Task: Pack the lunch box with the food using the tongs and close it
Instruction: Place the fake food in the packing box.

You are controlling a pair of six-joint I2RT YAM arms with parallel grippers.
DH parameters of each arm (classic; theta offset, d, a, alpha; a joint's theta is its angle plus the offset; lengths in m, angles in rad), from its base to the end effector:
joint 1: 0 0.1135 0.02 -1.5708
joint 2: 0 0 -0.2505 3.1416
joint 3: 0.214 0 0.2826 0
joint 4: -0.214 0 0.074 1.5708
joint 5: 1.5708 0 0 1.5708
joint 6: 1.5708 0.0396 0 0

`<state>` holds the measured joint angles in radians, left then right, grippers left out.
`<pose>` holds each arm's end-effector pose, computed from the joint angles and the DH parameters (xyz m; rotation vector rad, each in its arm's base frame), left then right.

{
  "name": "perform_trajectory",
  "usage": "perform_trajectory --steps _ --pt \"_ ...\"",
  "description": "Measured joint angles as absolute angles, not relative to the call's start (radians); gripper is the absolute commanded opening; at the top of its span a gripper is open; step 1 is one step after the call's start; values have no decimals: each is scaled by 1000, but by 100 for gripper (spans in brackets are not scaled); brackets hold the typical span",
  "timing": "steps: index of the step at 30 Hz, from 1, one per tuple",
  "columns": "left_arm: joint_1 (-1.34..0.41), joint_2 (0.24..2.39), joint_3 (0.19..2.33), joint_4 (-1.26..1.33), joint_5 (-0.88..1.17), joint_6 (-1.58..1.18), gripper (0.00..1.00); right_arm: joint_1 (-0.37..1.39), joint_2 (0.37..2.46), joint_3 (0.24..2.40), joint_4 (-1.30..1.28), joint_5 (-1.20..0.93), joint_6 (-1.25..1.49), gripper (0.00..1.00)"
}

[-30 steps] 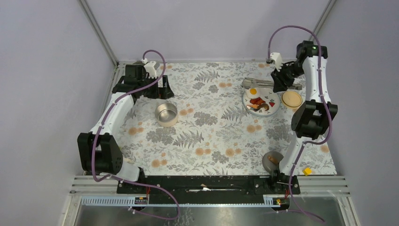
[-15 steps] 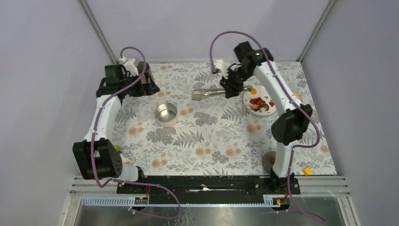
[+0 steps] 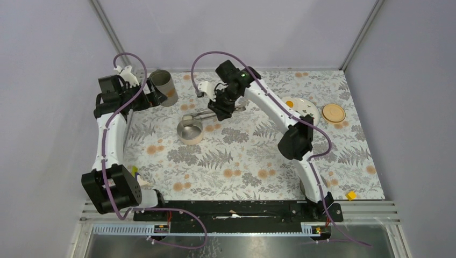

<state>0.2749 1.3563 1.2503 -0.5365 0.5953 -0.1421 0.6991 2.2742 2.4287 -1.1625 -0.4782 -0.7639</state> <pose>0.3266 0.0691 0.3247 -0.1202 2.1405 -0.5782 0.3740 0.3382 0.3140 -1.8056 1.7472 0.5871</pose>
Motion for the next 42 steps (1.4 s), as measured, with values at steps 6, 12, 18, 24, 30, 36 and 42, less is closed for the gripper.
perform_trajectory --steps 6,12,18,24,30,36,42 --pt "300 1354 1250 -535 607 -156 99 732 2355 2430 -1139 -450 -735 34" --pt "303 1354 1250 -525 622 -162 99 733 2388 2430 -1119 -428 -724 37" --pt "303 1354 1249 -522 626 -163 99 733 2412 2430 -1107 -427 -724 43" --pt "303 1354 1249 -521 629 -163 99 737 2418 2430 -1106 -413 -724 52" --pt "303 1354 1249 -521 635 -166 99 741 2418 2430 -1101 -409 -725 55" --pt "303 1354 1249 -521 647 -167 99 744 2418 2430 -1097 -410 -725 53" --pt "303 1354 1249 -521 652 -167 99 742 2407 2431 -1098 -413 -714 52"
